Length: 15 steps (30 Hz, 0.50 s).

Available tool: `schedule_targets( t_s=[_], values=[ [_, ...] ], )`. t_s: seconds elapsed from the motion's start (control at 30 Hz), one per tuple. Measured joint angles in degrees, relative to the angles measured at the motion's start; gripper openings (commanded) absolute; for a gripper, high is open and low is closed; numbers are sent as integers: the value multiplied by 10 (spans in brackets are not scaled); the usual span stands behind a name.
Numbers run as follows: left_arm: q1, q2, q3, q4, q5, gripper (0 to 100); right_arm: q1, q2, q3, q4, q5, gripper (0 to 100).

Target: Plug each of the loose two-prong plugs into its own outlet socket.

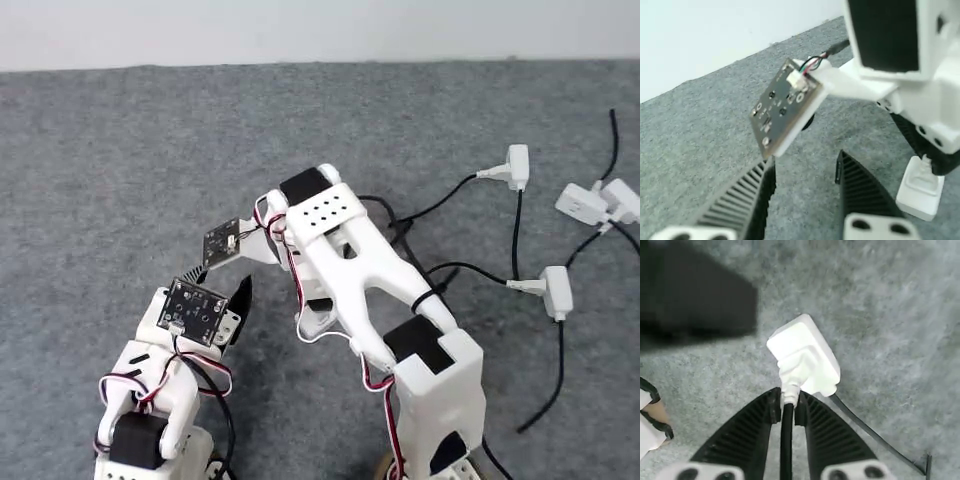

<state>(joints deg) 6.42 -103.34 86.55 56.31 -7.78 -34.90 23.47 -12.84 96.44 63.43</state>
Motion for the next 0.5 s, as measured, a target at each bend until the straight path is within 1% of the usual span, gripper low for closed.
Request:
schedule_targets(
  t_s=[0.17,0.5],
  values=[
    [-1,0,0,0,0,195,0,40,4,-6,-1,8],
    [-1,1,1,1,0,195,-1,72,4,-26,-3,8]
  ],
)
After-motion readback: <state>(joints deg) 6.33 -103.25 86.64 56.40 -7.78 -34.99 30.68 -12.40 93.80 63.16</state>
